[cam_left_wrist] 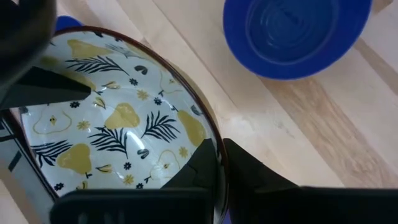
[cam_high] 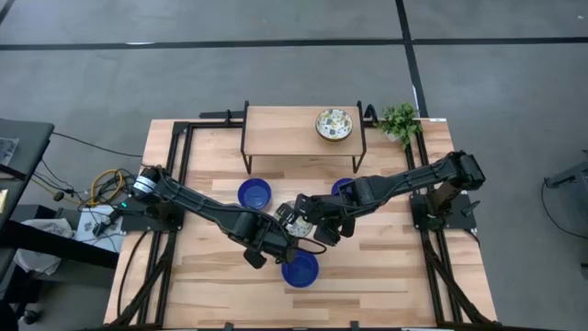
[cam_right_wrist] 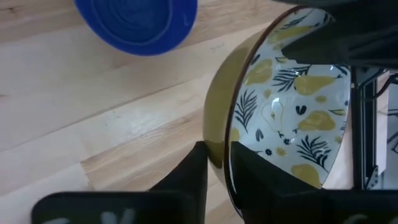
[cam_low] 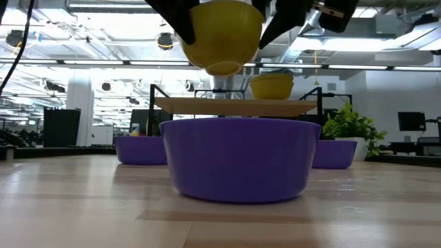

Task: Pick & Place Mini bowls
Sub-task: Stack the white patterned bowl on top of the white bowl on the shelf

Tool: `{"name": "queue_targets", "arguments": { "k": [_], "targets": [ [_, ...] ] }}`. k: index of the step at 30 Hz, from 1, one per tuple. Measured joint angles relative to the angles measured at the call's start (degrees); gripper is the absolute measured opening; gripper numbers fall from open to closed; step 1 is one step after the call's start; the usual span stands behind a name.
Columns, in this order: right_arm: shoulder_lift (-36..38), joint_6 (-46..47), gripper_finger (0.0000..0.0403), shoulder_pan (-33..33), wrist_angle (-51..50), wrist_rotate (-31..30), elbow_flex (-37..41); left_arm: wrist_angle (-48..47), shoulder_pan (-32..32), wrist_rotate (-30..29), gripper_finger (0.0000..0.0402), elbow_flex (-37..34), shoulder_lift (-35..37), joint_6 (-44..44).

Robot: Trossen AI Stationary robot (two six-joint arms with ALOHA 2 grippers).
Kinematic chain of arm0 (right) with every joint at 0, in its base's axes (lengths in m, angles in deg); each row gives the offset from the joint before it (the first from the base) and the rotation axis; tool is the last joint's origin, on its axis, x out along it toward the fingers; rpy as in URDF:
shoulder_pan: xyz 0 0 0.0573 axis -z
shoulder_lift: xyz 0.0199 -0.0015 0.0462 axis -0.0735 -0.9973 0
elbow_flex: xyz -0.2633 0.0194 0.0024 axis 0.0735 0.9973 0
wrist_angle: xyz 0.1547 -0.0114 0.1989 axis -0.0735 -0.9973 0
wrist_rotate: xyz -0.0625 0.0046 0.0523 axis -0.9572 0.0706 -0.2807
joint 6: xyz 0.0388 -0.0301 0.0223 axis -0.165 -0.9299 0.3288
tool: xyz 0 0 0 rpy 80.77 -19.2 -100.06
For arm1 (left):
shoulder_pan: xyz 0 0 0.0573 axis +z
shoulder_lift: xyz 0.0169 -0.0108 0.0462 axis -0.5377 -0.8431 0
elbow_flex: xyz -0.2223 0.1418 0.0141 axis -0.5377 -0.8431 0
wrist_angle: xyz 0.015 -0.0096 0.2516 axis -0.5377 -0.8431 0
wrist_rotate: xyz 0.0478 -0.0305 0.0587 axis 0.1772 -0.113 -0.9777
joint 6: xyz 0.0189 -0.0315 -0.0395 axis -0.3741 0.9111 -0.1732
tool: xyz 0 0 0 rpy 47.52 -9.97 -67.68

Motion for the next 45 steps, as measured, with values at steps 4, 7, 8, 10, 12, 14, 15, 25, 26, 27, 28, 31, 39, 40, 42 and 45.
{"name": "queue_targets", "arguments": {
  "k": [4, 7, 8, 10, 12, 14, 15, 25, 26, 27, 28, 31, 39, 40, 42, 45],
  "targets": [
    [-0.05, -0.97, 0.0015, -0.12, -0.12, -0.01, 0.0, -0.36, -0.1, 0.42, 0.001, 0.0, 0.0, -1.63],
    [-0.12, -0.81, 0.0012, -0.44, 0.03, -0.18, 0.04, -0.25, -0.11, 0.82, 0.001, 0.0, 0.01, -2.38],
    [-0.1, -0.57, 0.0011, -0.56, 0.01, -0.62, 0.04, -0.27, -0.11, 0.75, 0.001, 0.0, 0.04, -2.63],
    [-0.1, -0.13, 0.001, -0.6, -0.03, -1.65, 0.04, -0.46, -0.09, 0.42, 0.001, 0.0, 0.04, -2.72],
    [-0.1, 0.63, 0.001, -0.61, -0.04, -1.79, 0.04, -0.46, -0.09, 0.36, 0.0015, 0.0, 0.04, -2.64],
    [-0.1, 1.94, 0.0005, -0.61, -0.08, -1.92, 0.04, -0.75, -0.07, -0.17, 0.0025, 0.0, 0.04, -2.2],
    [-0.1, 2.57, 0.0002, -0.61, -0.1, -1.91, 0.04, -0.87, -0.04, -0.5, 0.003, 0.0, 0.04, -1.97],
    [0.01, 5.21, 0.0002, -0.52, 1.38, -4.35, -0.28, 1.97, 0.11, -1.43, 0.006, 0.28, 0.17, -0.38],
    [0.01, 5.23, 0.0002, -0.57, 1.37, -4.87, -0.26, 2.29, 0.15, -1.68, 0.0065, 0.28, 0.17, -0.4],
    [0.01, 5.19, 0.0002, -0.59, 1.41, -5.18, -0.28, 2.55, 0.12, -2.21, 0.0069, 0.28, 0.17, -0.38],
    [0.03, 5.14, 0.0002, -0.59, 1.41, -5.19, -0.32, 2.85, 0.09, -2.64, 0.0074, 0.28, 0.17, -0.29],
    [0.05, 4.99, 0.0002, -0.59, 1.21, -5.15, -0.35, 3.28, 0.07, -3.26, 0.009, 0.21, 0.21, 1.0],
    [0.12, 4.66, 0.0001, -0.33, 0.68, -4.69, -0.44, 3.93, -0.09, -2.67, 0.0137, 0.09, 1.08, 2.93],
    [0.12, 4.66, 0.0001, -0.33, 0.66, -4.69, -0.46, 3.9, -0.06, -2.66, 0.0143, 0.09, 1.28, 2.89],
    [0.14, 4.68, 0.0001, -0.12, 0.38, -4.49, -0.46, 3.93, 0.03, -3.35, 0.0156, 0.09, 1.44, 2.82],
    [0.23, 5.14, 0.0001, 0.51, -0.09, -3.03, -0.46, 3.62, 0.07, -5.11, 0.0175, 0.04, 1.62, 2.84]
  ]
}}
